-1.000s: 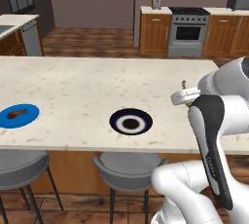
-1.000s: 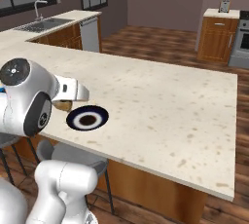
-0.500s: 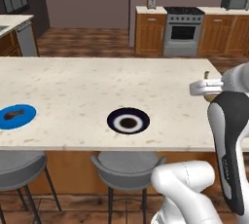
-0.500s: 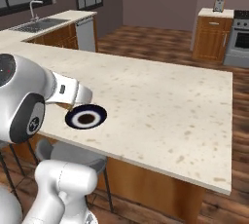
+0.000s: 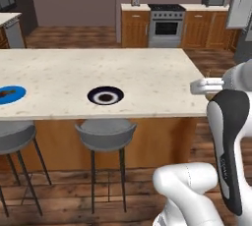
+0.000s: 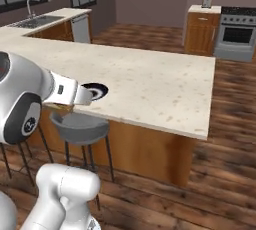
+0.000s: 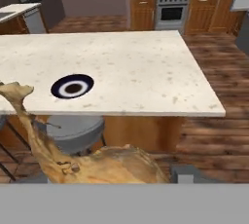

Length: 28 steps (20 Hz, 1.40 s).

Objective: Transport the chicken drumstick and onion to the fridge. Place the chicken drumstick on the rack containing meat and place the onion on the rack containing the vegetable, ensuring meats and vegetables are on different racks.

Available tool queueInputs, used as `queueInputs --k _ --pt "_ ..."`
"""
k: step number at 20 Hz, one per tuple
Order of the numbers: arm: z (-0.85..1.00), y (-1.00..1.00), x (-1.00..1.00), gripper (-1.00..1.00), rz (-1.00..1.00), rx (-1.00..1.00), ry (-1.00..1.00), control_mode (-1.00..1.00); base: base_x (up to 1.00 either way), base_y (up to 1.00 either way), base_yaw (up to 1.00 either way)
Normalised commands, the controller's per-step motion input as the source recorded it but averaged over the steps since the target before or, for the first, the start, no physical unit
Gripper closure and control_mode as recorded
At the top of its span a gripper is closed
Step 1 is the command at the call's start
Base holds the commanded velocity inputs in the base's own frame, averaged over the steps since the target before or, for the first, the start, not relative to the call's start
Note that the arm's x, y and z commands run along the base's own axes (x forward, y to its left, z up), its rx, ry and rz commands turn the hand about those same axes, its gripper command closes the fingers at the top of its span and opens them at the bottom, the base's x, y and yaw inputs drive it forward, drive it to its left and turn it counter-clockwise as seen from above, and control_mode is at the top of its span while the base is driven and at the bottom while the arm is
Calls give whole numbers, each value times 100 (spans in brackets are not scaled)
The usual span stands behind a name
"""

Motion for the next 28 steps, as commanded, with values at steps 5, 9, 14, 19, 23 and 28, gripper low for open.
queueInputs --k 5,9,14,19,23,28 --pt "0 0 0 100 0 0 0 100 -41 -100 -24" --pt "0 0 0 100 0 0 0 100 -8 -100 -24" --pt "0 0 0 100 0 0 0 100 6 -100 -16" --pt "0 0 0 100 0 0 0 100 36 -100 -3" --pt "0 0 0 100 0 0 0 100 83 -100 0" --pt "0 0 0 100 0 0 0 100 100 -100 0"
